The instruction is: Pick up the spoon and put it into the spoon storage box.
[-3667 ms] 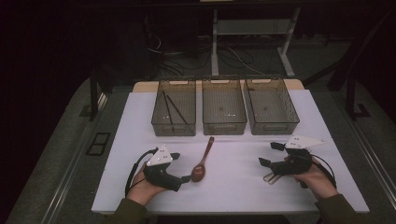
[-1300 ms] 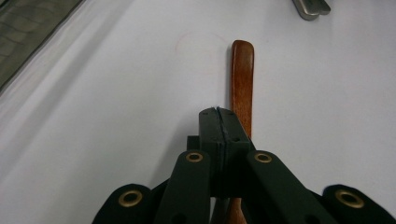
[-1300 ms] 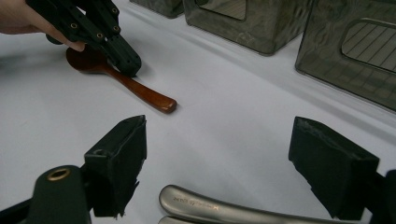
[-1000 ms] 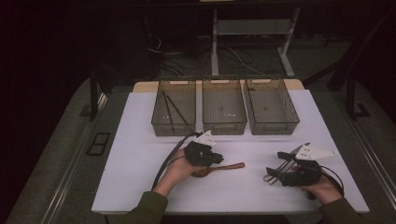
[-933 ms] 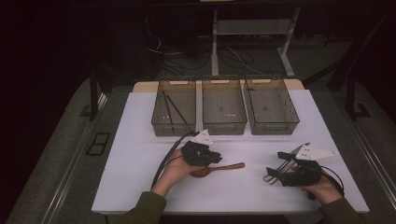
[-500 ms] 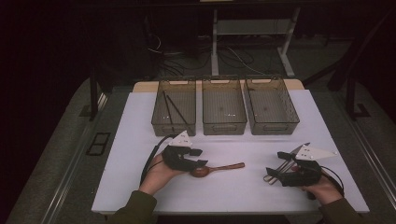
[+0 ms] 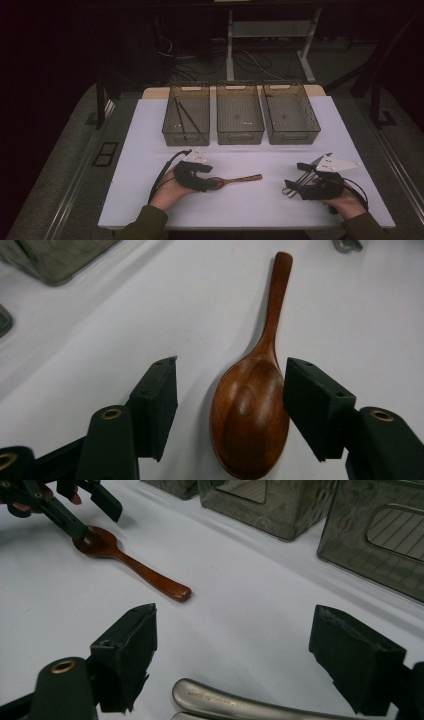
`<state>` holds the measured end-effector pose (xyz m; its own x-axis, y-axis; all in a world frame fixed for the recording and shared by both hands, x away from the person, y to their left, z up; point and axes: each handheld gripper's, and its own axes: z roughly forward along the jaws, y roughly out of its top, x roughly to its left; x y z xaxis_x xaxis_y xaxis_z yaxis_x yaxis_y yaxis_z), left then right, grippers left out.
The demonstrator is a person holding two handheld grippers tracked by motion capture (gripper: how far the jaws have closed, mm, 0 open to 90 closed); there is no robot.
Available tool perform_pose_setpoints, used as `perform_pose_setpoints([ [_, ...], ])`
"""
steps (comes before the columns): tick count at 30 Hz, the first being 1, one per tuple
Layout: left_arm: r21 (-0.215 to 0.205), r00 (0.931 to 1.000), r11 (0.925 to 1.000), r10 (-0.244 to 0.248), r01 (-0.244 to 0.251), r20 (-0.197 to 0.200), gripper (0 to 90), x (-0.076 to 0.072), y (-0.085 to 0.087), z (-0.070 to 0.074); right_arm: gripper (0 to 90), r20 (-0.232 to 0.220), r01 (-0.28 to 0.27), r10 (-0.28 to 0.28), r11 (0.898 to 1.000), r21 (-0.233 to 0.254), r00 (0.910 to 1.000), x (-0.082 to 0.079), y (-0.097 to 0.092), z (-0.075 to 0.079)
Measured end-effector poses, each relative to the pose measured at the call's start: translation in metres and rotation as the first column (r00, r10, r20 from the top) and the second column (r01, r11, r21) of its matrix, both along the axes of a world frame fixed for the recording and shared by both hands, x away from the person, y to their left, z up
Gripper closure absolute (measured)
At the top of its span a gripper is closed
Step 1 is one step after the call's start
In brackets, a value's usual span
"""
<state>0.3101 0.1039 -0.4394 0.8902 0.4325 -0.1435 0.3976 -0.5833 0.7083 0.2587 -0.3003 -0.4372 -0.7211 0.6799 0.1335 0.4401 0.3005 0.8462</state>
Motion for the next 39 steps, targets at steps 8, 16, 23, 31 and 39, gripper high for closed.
perform_pose_setpoints([
  [8,0.038,0.9999,0.9992,-0.016,0.015,0.001,37.1,-0.001,-0.005,-0.005,19.5,0.0,0.001,-0.001,1.0,0.0,1.0,0.0,0.0,0.0],
  [16,0.066,0.9993,0.9973,-0.035,0.034,0.013,38.3,-0.004,-0.008,-0.006,19.5,0.002,0.004,-0.004,1.0,-0.001,1.0,0.0,-0.001,0.0],
  [23,0.073,0.9975,0.9951,-0.068,0.067,0.018,46.6,-0.007,-0.009,-0.005,19.4,0.004,0.006,-0.006,1.0,-0.002,1.0,0.0,-0.001,0.0],
  [31,0.086,0.992,0.9884,-0.126,0.125,0.004,60.1,-0.01,-0.012,-0.003,19.5,0.003,0.007,-0.007,1.0,-0.003,1.0,0.0,-0.001,0.0],
  [39,0.163,0.9845,0.9744,-0.166,0.154,0.058,66.7,-0.016,-0.019,0.0,19.5,0.003,0.009,-0.009,1.0,-0.002,1.0,0.0,-0.001,0.001],
])
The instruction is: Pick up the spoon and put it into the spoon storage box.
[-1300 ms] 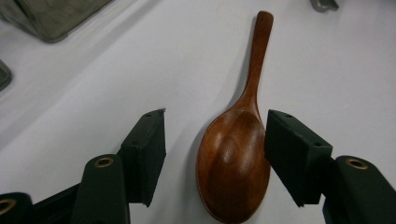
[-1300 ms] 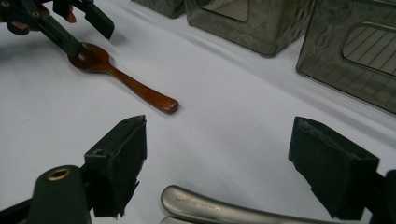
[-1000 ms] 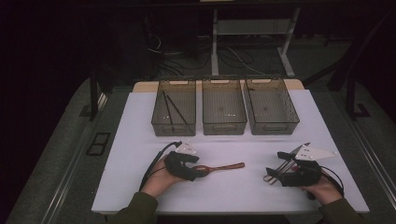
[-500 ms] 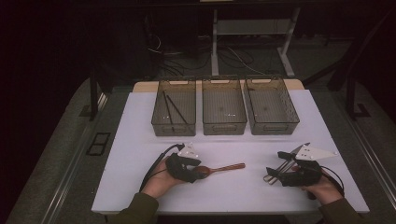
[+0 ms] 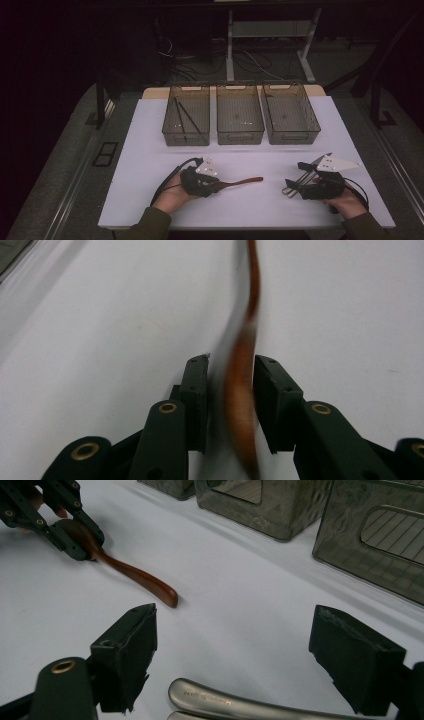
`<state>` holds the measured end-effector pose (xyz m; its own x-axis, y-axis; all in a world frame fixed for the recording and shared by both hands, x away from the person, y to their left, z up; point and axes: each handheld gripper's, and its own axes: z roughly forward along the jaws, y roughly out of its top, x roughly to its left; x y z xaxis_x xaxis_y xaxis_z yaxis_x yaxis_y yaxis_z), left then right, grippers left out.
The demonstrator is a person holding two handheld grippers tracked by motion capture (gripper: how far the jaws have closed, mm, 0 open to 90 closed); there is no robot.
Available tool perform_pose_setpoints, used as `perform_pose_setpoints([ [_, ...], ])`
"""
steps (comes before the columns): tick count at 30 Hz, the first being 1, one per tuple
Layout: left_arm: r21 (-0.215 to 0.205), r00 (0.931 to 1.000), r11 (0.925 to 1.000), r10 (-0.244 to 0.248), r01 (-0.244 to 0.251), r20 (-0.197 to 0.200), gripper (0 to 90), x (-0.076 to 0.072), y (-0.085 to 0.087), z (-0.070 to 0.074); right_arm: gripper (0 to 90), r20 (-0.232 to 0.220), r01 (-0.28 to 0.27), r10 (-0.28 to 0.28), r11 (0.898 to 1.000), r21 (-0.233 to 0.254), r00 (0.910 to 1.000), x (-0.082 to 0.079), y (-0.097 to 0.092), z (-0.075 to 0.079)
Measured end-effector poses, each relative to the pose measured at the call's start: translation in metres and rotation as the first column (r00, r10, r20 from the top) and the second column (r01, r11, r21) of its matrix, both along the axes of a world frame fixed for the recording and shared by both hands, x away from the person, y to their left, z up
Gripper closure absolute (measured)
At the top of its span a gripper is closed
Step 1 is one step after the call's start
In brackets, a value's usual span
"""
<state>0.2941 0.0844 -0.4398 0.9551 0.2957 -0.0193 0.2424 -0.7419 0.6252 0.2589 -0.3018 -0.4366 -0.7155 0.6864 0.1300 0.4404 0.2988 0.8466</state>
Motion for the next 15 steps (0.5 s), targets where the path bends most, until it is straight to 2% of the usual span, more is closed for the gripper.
perform_pose_setpoints([
  [7,0.013,1.0,0.9999,-0.009,0.009,0.004,69.3,-0.0001,-0.0004,0.0009,19.5,0.0,0.001,-0.001,1.0,0.0,1.0,0.0,-0.0001,0.0],
  [12,0.007,0.9998,0.9998,-0.017,0.017,-0.009,78.1,-0.0017,-0.0019,0.001,19.5,0.002,0.0,0.0,1.0,-0.004,1.0,0.0003,0.0001,-0.0003],
  [15,0.019,0.9998,0.9996,-0.021,0.021,-0.006,78.4,-0.0015,-0.0024,0.0018,19.5,0.003,0.0,0.0,1.0,-0.003,1.0,0.0003,0.0001,-0.0003],
])
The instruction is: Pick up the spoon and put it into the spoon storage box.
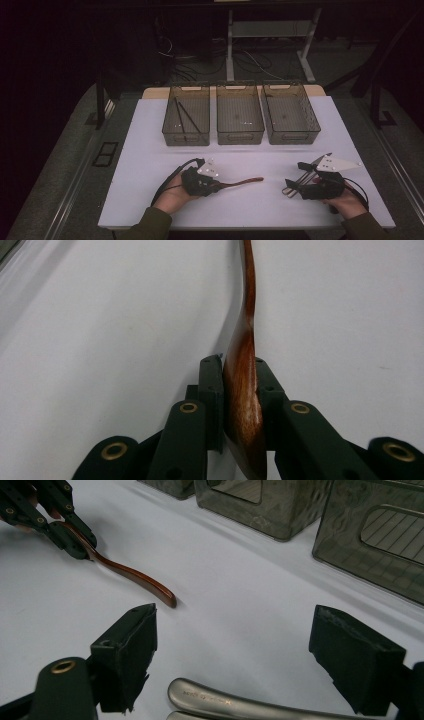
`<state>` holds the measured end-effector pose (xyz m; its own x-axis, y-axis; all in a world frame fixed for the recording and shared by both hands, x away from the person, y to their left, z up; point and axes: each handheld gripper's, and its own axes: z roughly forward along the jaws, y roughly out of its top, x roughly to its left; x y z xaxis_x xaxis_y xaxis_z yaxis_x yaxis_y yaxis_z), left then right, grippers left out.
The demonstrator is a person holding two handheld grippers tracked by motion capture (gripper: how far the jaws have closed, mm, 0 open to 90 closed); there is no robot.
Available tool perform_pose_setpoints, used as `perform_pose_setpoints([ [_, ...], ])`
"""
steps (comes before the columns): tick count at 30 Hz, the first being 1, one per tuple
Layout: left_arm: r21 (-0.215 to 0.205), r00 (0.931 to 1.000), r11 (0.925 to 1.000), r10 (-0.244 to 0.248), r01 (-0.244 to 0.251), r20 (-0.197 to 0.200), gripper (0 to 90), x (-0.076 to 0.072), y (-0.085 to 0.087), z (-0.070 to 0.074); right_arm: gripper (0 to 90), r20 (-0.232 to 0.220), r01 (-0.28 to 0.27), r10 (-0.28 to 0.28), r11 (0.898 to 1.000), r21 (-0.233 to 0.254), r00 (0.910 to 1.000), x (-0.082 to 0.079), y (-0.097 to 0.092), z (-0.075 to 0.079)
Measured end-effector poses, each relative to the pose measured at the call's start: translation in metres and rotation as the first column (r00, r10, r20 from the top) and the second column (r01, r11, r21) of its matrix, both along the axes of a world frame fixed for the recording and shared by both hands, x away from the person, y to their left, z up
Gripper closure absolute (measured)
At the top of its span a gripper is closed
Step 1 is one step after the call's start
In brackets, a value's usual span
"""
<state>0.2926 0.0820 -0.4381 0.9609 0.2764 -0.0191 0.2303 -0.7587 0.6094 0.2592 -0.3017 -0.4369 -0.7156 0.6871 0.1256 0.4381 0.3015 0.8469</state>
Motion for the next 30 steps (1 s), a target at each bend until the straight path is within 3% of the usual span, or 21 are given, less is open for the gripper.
perform_pose_setpoints([
  [10,-0.01,0.9995,0.9999,0.012,-0.013,-0.028,79.0,0.002,0.001,0.0,19.5,-0.003,0.001,-0.001,1.0,0.006,1.0,0.0,0.0,0.0],
  [17,-0.059,0.9988,0.9973,0.041,-0.043,-0.026,79.1,0.004,0.003,0.006,19.5,-0.003,0.004,-0.004,1.0,0.017,1.0,0.0,-0.001,0.001],
  [22,-0.102,0.9969,0.9919,0.073,-0.075,-0.029,79.1,0.008,0.007,0.013,19.5,-0.004,0.005,-0.005,1.0,0.021,1.0,0.0,-0.002,0.001],
  [30,-0.133,0.9916,0.9826,0.13,-0.129,-0.006,79.2,0.014,0.009,0.027,19.5,0.002,0.003,-0.003,1.0,0.019,1.0,0.0,-0.001,0.002],
])
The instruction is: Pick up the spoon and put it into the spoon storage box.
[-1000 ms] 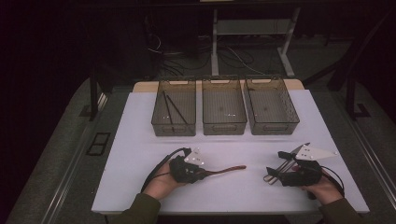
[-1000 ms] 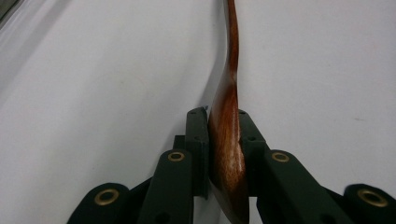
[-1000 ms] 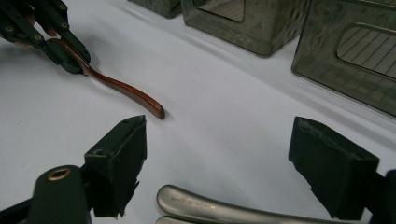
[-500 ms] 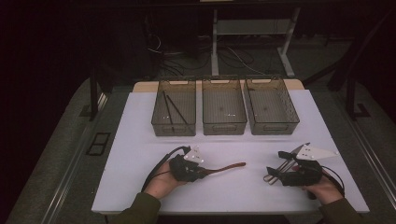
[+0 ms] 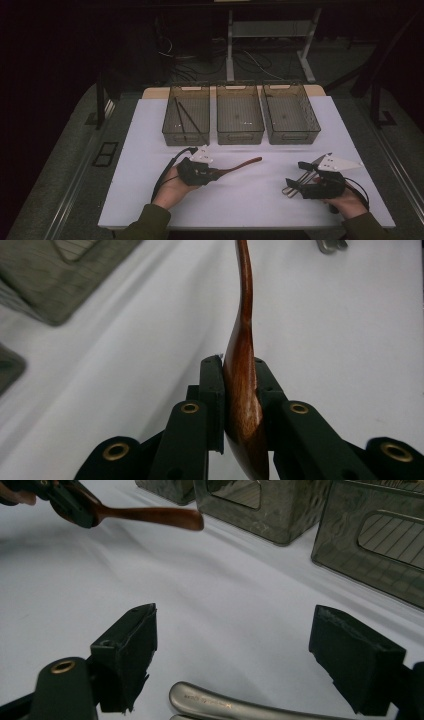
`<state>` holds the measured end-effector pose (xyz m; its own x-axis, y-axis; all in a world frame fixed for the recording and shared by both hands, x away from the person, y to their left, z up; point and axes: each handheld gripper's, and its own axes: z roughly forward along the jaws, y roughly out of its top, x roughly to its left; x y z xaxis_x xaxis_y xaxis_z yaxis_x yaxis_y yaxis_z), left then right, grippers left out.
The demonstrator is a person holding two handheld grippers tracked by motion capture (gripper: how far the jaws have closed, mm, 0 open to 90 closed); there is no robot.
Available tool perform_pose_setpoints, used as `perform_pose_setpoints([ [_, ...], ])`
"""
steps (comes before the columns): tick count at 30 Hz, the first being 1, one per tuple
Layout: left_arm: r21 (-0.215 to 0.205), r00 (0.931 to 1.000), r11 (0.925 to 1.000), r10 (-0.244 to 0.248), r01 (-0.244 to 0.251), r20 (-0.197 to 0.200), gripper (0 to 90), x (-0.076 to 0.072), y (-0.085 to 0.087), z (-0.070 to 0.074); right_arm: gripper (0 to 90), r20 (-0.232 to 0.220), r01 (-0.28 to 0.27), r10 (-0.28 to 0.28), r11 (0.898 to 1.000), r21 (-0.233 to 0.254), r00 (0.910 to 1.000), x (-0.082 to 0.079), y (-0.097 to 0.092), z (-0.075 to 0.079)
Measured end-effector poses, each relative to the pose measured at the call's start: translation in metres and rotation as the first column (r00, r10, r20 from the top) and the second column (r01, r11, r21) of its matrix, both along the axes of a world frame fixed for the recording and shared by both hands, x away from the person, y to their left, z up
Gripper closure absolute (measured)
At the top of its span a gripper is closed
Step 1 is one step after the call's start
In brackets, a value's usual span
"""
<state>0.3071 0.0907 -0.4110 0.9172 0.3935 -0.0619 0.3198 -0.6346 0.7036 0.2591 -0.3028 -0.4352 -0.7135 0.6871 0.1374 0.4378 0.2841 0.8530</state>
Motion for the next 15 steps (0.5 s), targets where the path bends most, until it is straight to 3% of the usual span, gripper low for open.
perform_pose_setpoints([
  [8,-0.014,0.995,0.9956,0.093,-0.093,0.035,79.2,0.016,-0.006,0.019,19.5,-0.003,0.006,-0.006,1.0,0.004,1.0,0.0,0.0,0.0],
  [15,-0.029,0.9916,0.9921,0.123,-0.122,0.04,79.2,0.036,-0.011,0.03,19.5,-0.004,0.011,-0.011,1.0,0.006,0.9999,0.0,-0.001,0.0],
])
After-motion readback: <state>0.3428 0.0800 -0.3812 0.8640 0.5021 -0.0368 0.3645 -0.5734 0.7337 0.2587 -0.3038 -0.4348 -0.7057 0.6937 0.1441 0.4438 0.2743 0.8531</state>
